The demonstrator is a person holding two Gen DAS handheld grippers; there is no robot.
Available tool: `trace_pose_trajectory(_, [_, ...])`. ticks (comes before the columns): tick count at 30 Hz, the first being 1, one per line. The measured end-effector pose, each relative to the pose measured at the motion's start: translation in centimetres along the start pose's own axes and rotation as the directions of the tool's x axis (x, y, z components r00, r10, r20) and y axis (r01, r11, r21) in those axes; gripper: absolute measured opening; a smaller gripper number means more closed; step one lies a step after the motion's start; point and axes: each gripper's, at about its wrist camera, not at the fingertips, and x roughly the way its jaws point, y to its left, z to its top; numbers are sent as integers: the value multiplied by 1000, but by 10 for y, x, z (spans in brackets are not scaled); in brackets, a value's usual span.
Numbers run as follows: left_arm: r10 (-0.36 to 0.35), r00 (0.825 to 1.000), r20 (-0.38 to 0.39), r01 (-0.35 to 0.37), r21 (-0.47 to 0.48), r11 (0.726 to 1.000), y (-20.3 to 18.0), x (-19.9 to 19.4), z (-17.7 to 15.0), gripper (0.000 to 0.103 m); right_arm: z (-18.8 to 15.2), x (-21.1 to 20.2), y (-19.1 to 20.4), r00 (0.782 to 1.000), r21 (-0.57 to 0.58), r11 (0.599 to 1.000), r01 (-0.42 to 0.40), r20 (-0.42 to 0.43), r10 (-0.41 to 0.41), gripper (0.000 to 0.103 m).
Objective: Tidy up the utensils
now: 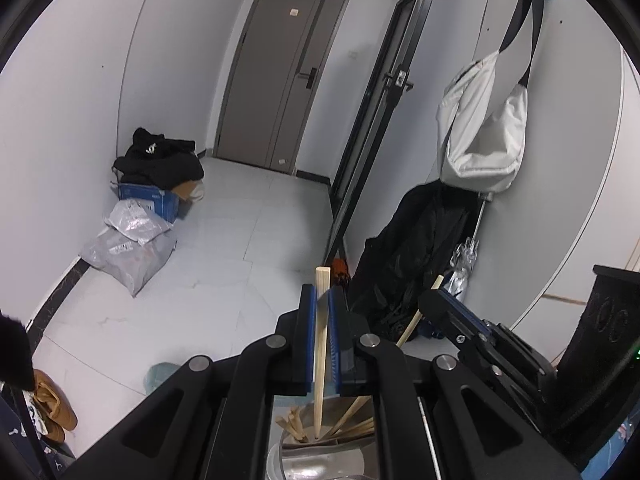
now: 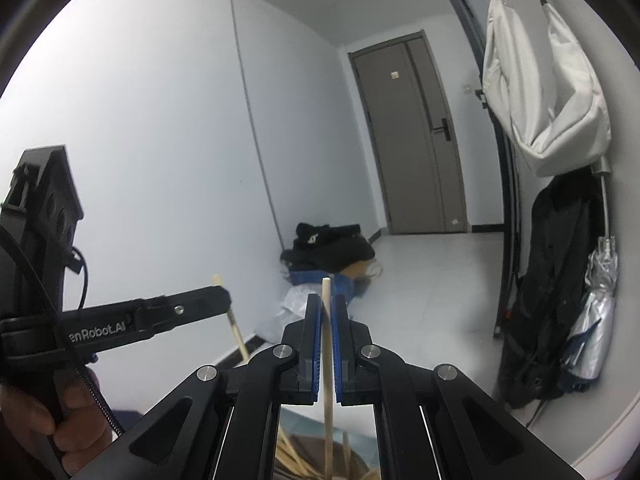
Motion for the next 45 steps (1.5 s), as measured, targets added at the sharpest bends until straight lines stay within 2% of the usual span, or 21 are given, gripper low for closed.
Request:
trace_pose_trajectory(8, [-34, 998, -46, 35, 8, 999, 3, 9, -17, 3, -21, 2, 2, 999, -49, 998, -36, -32, 34, 4])
trace_pose_trajectory(10, [-59, 996, -62, 60, 18, 998, 1, 10, -20, 3, -30, 4, -1, 998, -31, 998, -50, -51, 49, 4])
trace_pose_trajectory(14, [-50, 996, -79, 55, 59, 997, -4, 13, -29, 3, -44, 9, -5, 994, -12, 998, -58, -95, 56, 4])
trace_pose_trajectory(20, [-91, 990, -105, 98, 65, 993, -1, 17, -40, 3, -59, 9, -5, 986, -10, 997, -80, -147, 77, 4])
trace_pose_trajectory(32, [-57, 987, -149, 69, 76, 995, -1, 15, -54, 3, -72, 2, -1, 968, -13, 995, -98, -232, 92, 7])
trace_pose_trajectory(36, [-13, 989, -144, 23, 73, 997, -1, 7, -54, 6, -73, -6, -2, 969, -1, 996, -88, -233, 85, 8])
trace_pose_trajectory(39, [18, 991, -136, -9, 68, 998, -1, -1, -54, 12, -72, -14, -2, 971, 10, 997, -73, -228, 74, 19])
trace_pose_trajectory(40, [25, 991, -129, -16, 64, 998, -1, -6, -54, 12, -72, -19, -2, 972, 14, 997, -70, -224, 71, 27])
trace_pose_trajectory(43, [62, 993, -105, -55, 62, 997, -4, -18, -54, 20, -72, -30, -2, 976, 15, 999, -53, -213, 54, 35])
trace_pose_trajectory(45, [76, 993, -88, -72, 52, 996, -6, -28, -55, 36, -71, -40, 0, 978, 17, 999, -37, -205, 40, 42])
